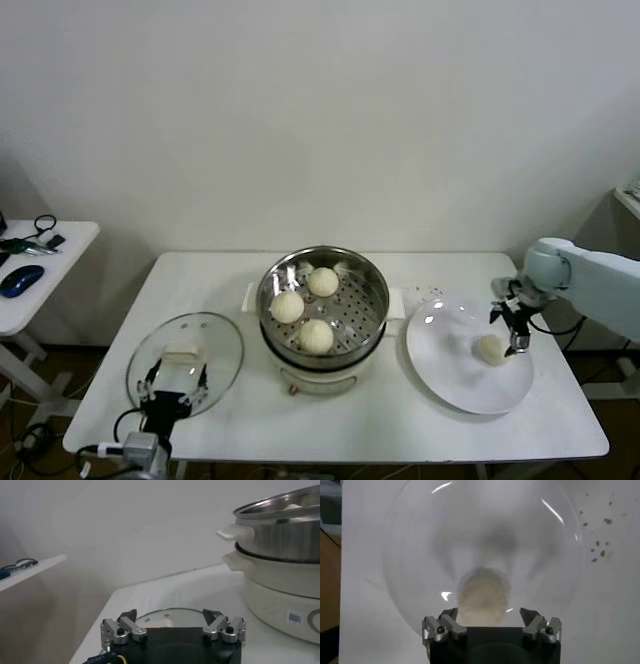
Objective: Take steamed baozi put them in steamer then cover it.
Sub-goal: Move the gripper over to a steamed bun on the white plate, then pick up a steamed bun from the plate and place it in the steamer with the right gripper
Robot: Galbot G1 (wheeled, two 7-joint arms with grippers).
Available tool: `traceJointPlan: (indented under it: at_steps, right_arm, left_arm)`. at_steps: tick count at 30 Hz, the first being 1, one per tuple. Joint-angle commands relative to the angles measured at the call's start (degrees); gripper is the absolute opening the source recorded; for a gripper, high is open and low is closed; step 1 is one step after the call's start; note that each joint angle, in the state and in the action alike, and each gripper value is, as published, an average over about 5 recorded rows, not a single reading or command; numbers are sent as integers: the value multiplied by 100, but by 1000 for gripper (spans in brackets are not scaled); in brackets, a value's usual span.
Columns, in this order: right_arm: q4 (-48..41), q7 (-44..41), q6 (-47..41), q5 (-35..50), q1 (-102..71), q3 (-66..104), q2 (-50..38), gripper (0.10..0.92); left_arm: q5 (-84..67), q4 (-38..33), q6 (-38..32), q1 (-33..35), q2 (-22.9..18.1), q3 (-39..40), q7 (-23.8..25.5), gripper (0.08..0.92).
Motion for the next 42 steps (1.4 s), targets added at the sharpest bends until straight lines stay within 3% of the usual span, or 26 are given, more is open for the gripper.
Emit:
traceJointPlan:
  at_steps: [1,9,19,23,28,34,42]
  right_arm:
    - [-234,81,-96,-170,-597,533,-21,823]
    - [-135,160,-110,-174,-733,732,-39,821]
    - [165,123,-109,8,-420,607,-111,692]
    - [432,22,-74,295,203,246,-121,680]
    - [829,-60,3,1240,1888,-824,114,679]
    - [1295,-112,-127,2573,3723,-1623,986,679]
    - [2191,384,-754,3549,4091,-1269,2178,679]
  left_arm:
    - [44,-10,-3,9,-30,36,-1,823]
    - [56,-31,2,16,-24,45,-5,823]
    - [53,-32,4,-11,-17,59,-12,823]
    - [53,-34,3,-17,-6,66,-11,823]
    - [53,-39,10,-38,14,73,-9,823]
    - [54,-74,44,-73,33,97,0,823]
    - [13,-133,74,-126,41,103,3,823]
